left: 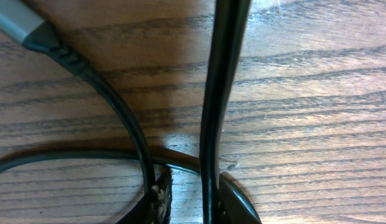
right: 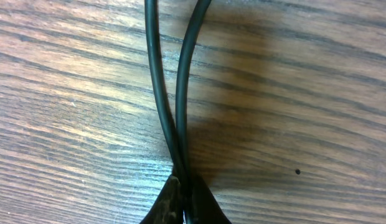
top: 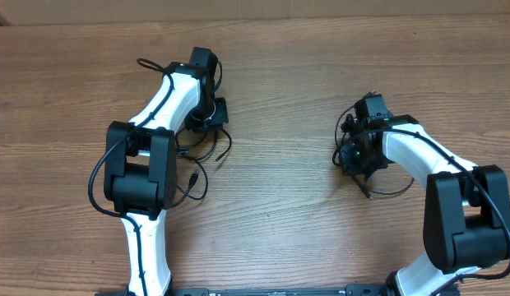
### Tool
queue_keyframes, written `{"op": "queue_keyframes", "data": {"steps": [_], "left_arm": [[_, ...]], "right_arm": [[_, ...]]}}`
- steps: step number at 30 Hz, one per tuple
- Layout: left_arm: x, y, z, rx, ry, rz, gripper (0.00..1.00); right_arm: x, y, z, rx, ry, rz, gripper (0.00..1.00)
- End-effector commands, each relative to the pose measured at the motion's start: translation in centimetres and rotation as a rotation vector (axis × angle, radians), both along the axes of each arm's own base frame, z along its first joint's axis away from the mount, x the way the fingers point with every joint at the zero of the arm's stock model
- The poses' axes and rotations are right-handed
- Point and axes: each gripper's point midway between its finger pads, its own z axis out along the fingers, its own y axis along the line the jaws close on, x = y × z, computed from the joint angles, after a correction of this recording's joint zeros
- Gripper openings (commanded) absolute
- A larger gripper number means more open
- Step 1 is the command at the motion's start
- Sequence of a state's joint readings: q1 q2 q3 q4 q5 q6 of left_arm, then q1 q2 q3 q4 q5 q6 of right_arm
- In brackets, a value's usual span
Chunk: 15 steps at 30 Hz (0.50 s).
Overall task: Untangle cables
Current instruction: 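Hold the cable with the right gripper while the left holds its cable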
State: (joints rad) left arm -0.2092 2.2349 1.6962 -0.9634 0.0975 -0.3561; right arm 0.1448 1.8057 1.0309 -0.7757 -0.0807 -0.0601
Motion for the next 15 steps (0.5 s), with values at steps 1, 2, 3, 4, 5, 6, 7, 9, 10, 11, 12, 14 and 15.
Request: {"op": "queue_keyframes", "data": {"steps": [1, 2, 3, 4, 5, 6, 7, 9, 10, 11, 12, 14, 15], "left_arm": [[-1.5, -0.6, -2.3, -0.012, 0.063, -0.031, 0.21], [-1.5, -0.6, -2.3, -0.012, 0.063, -0.031, 0.21], [-1.5, -0.6, -2.3, -0.012, 0.063, -0.031, 0.21], [-1.5, -0.6, -2.3, -0.012, 0.063, -0.031, 0.21], [-1.5, -0.6, -2.3, -0.012, 0.063, -0.031, 0.21], [-1.5, -0.6, -2.3, -0.012, 0.063, -0.031, 0.21], [-1.5, -0.6, -2.3, -0.012, 0.063, -0.031, 0.22], [-1.5, -0.6, -2.3, -0.012, 0.063, -0.031, 0.21], [-1.5, -0.6, -2.3, -0.012, 0.063, -0.031, 0.22], [-1.5, -0.6, -2.3, -0.012, 0.063, -0.031, 0.21], [-1.5, -0.6, -2.3, -0.012, 0.063, -0.031, 0.22], [-1.5, -0.6, -2.3, -0.012, 0.063, -0.031, 0.21], [-1.5, -0.6, -2.3, -0.012, 0.064, -0.031, 0.21]], "right_arm": [[-2.0, -0.1, -2.4, -0.001, 0.085, 0.002, 0.04], [-2.0, -0.1, -2.4, 0.000, 0.085, 0.002, 0.04], [-2.0, -0.1, -2.4, 0.000, 0.084, 0.002, 0.04], [-2.0, -0.1, -2.4, 0.000, 0.085, 0.001, 0.04], [-2.0, -0.1, -2.4, -0.001, 0.087, -0.001, 0.04], [-2.1, -0.1, -2.4, -0.001, 0.089, -0.002, 0.04], [-2.1, 0.1, -2.4, 0.007, 0.089, -0.002, 0.04], [-2.2, 0.9, -2.3, 0.054, 0.097, 0.000, 0.06], [-2.4, 1.5, -2.2, 0.095, 0.106, 0.001, 0.04], [-2.4, 1.8, -2.1, 0.113, 0.108, 0.002, 0.04], [-2.4, 2.2, -2.0, 0.136, 0.110, 0.002, 0.04], [-2.4, 2.9, -1.8, 0.178, 0.110, 0.004, 0.04], [-2.3, 3.1, -1.7, 0.189, 0.109, 0.005, 0.04]]}}
